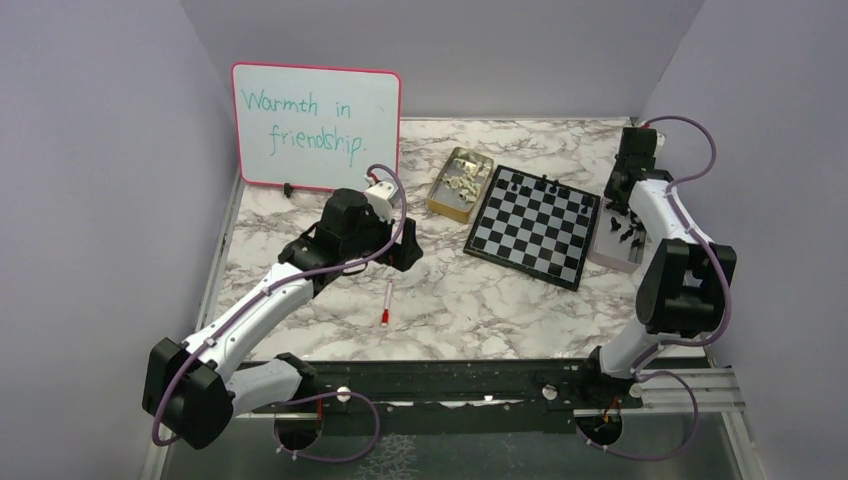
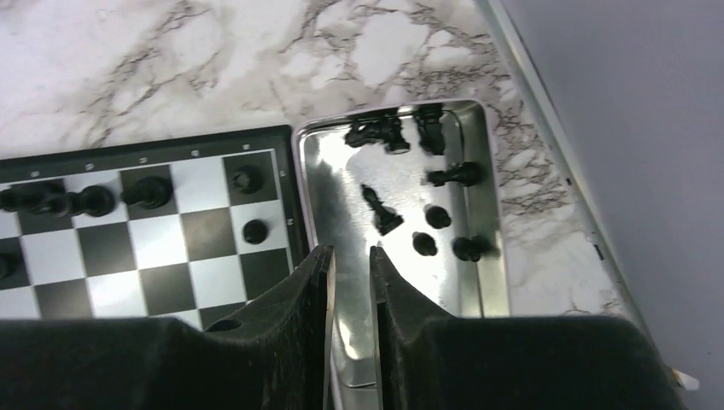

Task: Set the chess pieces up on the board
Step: Pick up the chess piece from the storage box.

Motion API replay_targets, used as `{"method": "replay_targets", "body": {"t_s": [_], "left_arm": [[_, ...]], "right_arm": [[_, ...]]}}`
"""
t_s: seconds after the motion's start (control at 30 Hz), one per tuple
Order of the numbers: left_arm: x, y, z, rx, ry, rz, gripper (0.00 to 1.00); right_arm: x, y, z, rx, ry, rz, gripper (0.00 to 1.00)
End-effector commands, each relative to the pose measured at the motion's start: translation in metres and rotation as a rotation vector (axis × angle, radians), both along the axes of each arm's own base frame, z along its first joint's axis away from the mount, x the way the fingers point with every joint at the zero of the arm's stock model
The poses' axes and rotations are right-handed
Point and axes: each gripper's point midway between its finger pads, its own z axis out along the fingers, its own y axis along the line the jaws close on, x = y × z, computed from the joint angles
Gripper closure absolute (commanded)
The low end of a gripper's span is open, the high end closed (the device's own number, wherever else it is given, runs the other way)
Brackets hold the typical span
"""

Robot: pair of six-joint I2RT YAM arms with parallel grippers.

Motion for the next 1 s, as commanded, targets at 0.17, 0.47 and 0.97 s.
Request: {"method": "replay_targets", "body": {"t_s": [0.17,0.47,0.97], "left_arm": [[-0.004,0.002,0.005,0.037,-0.049,-0.003,0.01],[-0.005,0.000,0.004,0.042,-0.049,-0.012,0.01],[-0.005,-0.003,0.000,0.046,-0.036,-0.017,0.01]], "right_arm": [[-0.007,-0.023,-0.032,-0.048,0.165,0.056,0.71],[-0.010,-0.033,-0.068,0.013,0.266,0.094,0.67],[0.004,-0.036,-0.091,0.085,0.329,0.159,0.65]]}}
